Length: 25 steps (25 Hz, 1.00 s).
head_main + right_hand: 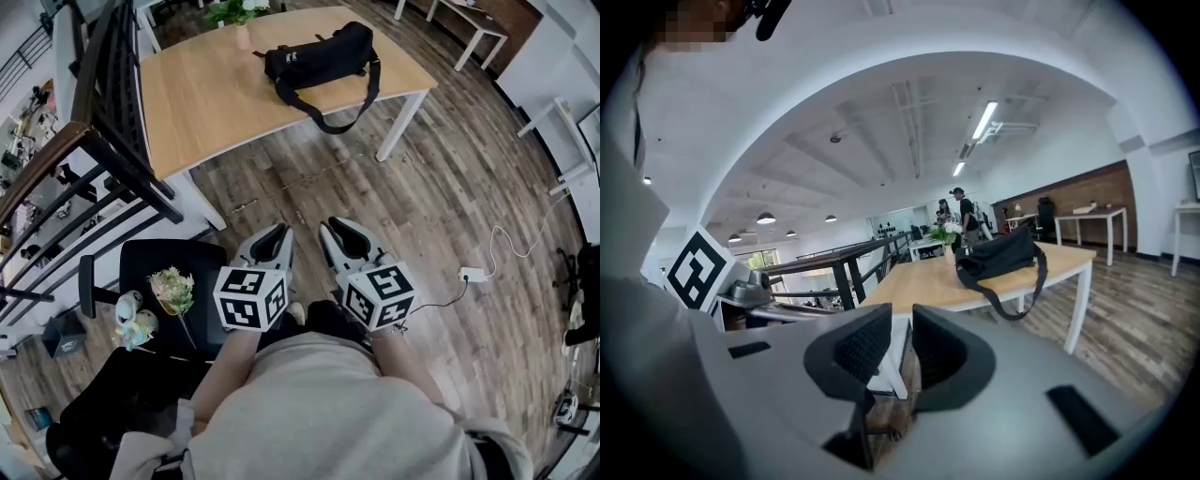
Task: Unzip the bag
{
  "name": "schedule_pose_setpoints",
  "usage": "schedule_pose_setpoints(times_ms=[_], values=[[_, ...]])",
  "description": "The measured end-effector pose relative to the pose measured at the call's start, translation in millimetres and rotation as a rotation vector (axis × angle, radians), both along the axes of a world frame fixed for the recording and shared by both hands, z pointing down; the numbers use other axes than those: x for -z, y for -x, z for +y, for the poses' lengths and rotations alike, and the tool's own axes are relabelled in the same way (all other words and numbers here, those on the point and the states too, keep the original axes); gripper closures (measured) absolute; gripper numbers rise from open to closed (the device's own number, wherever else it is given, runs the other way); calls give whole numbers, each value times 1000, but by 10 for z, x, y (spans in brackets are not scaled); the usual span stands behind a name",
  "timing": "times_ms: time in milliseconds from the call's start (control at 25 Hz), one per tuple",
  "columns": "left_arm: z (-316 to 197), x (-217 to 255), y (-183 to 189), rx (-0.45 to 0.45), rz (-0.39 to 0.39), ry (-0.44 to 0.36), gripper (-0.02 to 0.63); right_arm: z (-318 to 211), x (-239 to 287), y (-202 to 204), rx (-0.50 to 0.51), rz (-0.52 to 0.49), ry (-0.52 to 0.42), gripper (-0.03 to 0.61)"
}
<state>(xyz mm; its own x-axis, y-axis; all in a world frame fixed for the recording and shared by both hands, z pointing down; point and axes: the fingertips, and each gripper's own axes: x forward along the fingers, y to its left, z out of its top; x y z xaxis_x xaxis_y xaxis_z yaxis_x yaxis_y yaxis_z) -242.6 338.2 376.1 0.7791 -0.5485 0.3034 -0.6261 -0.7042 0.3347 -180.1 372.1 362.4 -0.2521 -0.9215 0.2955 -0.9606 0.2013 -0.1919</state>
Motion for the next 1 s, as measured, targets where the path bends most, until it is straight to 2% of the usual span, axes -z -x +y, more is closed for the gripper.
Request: schedule_pose_setpoints(times_ms=[80,200,400,560,1000], values=[[10,-23,10,-2,-6,9,579,28,-37,23,-7,-8,15,497],[13,-55,9,-3,-6,25,506,37,-72,1,-19,-3,24,494],[-44,-112,-27,-14,0,40,506,-26,-105,-161,-62,-11,24,499],[-207,-159,-76,-4,8,44,508,-182,-177,-226,-46,-23,30,499],[-1165,-93,-477,61,4,-1,508,-1151,-143,-791,-9,-14,3,499]])
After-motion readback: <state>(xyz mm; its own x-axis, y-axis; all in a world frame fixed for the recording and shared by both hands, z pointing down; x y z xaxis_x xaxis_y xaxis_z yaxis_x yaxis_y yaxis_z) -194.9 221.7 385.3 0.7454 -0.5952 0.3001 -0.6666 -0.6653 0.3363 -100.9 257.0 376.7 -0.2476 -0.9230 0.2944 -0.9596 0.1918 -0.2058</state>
